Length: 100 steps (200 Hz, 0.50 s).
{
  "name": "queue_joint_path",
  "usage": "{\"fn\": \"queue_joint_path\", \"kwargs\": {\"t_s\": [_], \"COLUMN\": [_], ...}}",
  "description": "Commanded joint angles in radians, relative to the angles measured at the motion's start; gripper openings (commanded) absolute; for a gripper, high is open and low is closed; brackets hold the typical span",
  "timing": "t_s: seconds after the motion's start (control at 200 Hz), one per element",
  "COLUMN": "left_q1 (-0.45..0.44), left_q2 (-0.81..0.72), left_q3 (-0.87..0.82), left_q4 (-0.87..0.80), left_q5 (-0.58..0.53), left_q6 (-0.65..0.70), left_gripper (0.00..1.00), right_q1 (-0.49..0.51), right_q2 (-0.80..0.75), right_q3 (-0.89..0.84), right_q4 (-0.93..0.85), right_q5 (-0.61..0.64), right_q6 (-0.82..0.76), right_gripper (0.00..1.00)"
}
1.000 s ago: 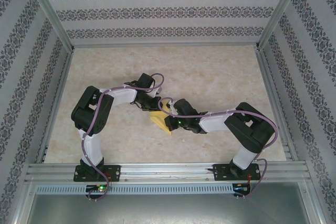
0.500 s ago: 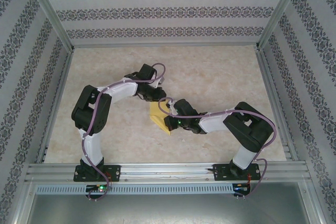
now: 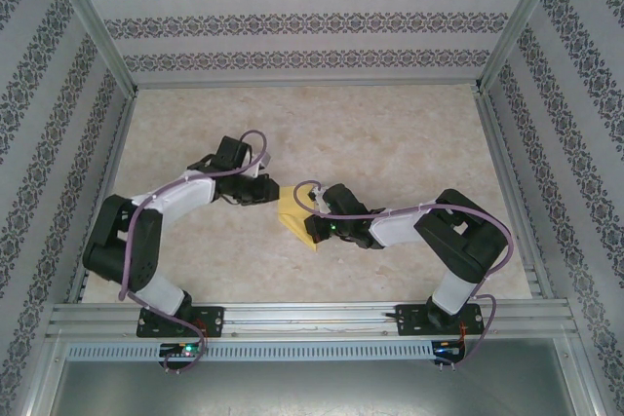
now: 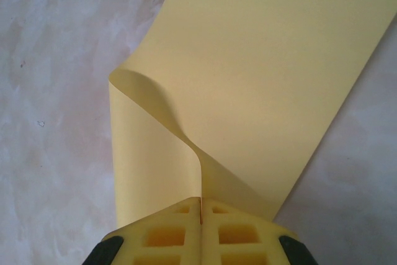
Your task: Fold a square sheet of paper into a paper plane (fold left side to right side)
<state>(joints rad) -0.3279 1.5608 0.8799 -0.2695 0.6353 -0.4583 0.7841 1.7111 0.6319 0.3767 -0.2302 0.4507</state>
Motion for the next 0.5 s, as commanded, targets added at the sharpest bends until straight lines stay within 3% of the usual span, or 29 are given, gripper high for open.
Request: {"fn": "queue_joint_path", "kwargs": {"t_s": [0.0,0.225,0.495], "left_q1": [-0.015,-0.068,-0.137], "left_q2": [-0.031,-0.002,0.093], "left_q3": [-0.085,-0.15,-0.121], "left_q4": [0.132,0.258,0.306], "left_q5": [0.106,0.159,0.145], "left_q6": [-0.114,-0.207,-0.231], "left_gripper": [0.17,0.16,0.15], "right_q1": [-0.011,-0.011,-0.013], "right_q2": [0.044,0.047,0.052], "right_q3": [-0.021,-0.023,-0.021], "right_q4": [-0.065,-0.068,-0.078], "right_q5": [-0.016,-0.018,-0.017], "right_q6": [0.016,0.016,0.013], "right_gripper": [0.0,0.0,0.0]}}
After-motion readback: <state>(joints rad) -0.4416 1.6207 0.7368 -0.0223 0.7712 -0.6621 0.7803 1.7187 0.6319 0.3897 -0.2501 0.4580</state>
